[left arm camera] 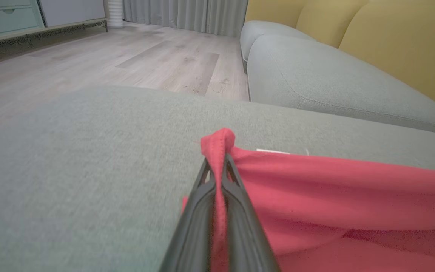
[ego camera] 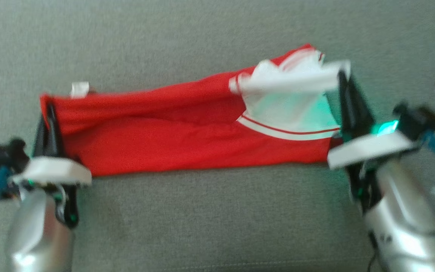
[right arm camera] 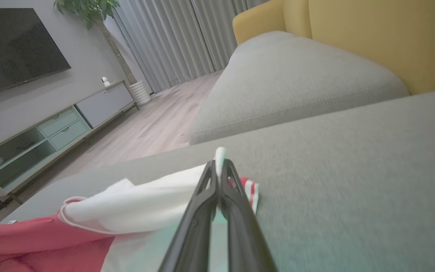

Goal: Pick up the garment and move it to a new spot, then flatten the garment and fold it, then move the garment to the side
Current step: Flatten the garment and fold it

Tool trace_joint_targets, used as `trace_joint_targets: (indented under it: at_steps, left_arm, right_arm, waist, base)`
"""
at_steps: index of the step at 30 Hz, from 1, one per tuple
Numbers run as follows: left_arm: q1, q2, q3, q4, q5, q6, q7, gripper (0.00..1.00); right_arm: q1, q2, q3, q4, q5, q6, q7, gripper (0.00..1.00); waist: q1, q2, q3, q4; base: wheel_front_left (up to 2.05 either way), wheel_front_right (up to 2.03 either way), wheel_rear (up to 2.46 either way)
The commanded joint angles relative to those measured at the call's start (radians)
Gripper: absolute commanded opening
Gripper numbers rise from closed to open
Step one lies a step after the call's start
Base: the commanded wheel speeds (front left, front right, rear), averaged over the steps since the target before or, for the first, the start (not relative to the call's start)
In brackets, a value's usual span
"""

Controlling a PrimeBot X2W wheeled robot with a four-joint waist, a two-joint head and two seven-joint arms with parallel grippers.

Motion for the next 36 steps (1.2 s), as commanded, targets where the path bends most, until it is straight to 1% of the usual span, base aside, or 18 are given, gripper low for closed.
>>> trace_joint_targets:
  at_steps: [1, 3, 4, 5, 6, 7, 8, 14, 18, 22, 25, 29, 32, 36]
  left_arm:
    - [0.022, 0.018, 0.06, -0.036, 0.023, -0.001, -0.005, 0.0]
    - [0.06, -0.001, 0.078, -0.031, 0.045, -0.005, -0.005, 0.0]
    - [0.078, -0.012, 0.084, -0.026, 0.056, -0.007, -0.005, 0.09]
    - [0.093, -0.021, 0.092, -0.022, 0.066, -0.007, -0.005, 0.25]
    - [0.107, -0.028, 0.1, -0.017, 0.078, -0.006, -0.005, 0.46]
    - [0.107, -0.028, 0.1, -0.017, 0.078, -0.006, -0.005, 0.46]
    - [0.13, -0.042, 0.119, -0.015, 0.101, 0.005, -0.005, 1.0]
    - [0.214, -0.074, 0.166, -0.107, 0.191, 0.053, -0.005, 1.0]
    - [0.305, -0.109, 0.151, -0.179, 0.232, 0.069, -0.005, 1.0]
    - [0.381, -0.123, 0.144, -0.211, 0.237, 0.064, -0.005, 1.0]
    - [0.438, -0.128, 0.124, -0.244, 0.235, 0.073, -0.005, 1.0]
    - [0.491, -0.13, 0.063, -0.274, 0.207, 0.083, -0.005, 1.0]
    - [0.502, -0.13, 0.035, -0.286, 0.192, 0.098, -0.005, 1.0]
    - [0.489, -0.13, 0.009, -0.294, 0.189, 0.097, -0.005, 1.0]
  right_arm:
    - [0.041, 0.002, 0.029, -0.043, 0.024, -0.005, -0.011, 0.0]
    - [0.087, 0.004, 0.037, -0.036, 0.041, -0.005, -0.011, 0.0]
    - [0.103, 0.006, 0.042, -0.029, 0.046, -0.005, -0.011, 0.0]
    - [0.115, 0.008, 0.045, -0.018, 0.047, -0.005, -0.011, 0.0]
    - [0.124, 0.01, 0.044, -0.001, 0.042, -0.005, -0.011, 0.0]
    - [0.124, 0.01, 0.044, -0.001, 0.042, -0.005, -0.011, 0.0]
    - [0.134, 0.019, 0.033, 0.026, 0.029, -0.005, -0.011, 1.0]
    - [0.155, 0.053, -0.041, 0.04, -0.077, -0.005, -0.011, 1.0]
    - [0.192, 0.073, -0.097, 0.033, -0.162, -0.005, -0.011, 1.0]
    - [0.24, 0.082, -0.131, 0.038, -0.21, -0.005, -0.011, 1.0]
    - [0.279, 0.083, -0.133, 0.052, -0.188, -0.005, -0.011, 1.0]
    - [0.307, 0.083, -0.123, 0.068, -0.163, -0.005, -0.011, 1.0]
    - [0.306, 0.083, -0.121, 0.084, -0.162, -0.005, -0.011, 1.0]
    - [0.261, 0.084, -0.129, 0.123, -0.171, -0.005, -0.011, 1.0]
  waist:
    - [0.0002, -0.0001, -0.05, -0.027]
    - [0.0002, -0.0001, -0.07, -0.032]
    - [0.0002, -0.0001, -0.079, -0.033]
    - [0.0002, -0.0001, -0.088, -0.033]
    - [0.0002, -0.0001, -0.097, -0.033]
    - [0.0002, -0.0001, -0.097, -0.033]
    - [0.0002, -0.0001, -0.113, -0.03]
    - [0.0002, -0.0001, -0.169, -0.007]
    - [0.0002, -0.0001, -0.219, 0.012]
    - [0.0002, -0.0001, -0.258, 0.03]
    - [0.0002, -0.0001, -0.286, 0.044]
    - [0.0002, -0.0001, -0.305, 0.054]
    - [0.0002, -0.0001, -0.303, 0.062]
    - [0.0002, -0.0001, -0.273, 0.075]
  base:
    - [0.0, 0.0, 0.0]
    - [0.0, 0.0, 0.0]
    - [0.0, 0.0, 0.0]
    - [0.0, 0.0, 0.0]
    - [0.0, 0.0, 0.0]
    - [0.0, 0.0, 0.0]
    - [0.0, 0.0, 0.0]
    - [0.0, 0.0, 0.0]
    - [0.0, 0.0, 0.0]
    - [0.0, 0.0, 0.0]
    - [0.0, 0.0, 0.0]
    - [0.0, 0.0, 0.0]
    - [0.0, 0.0, 0.0]
    - [0.0, 0.0, 0.0]
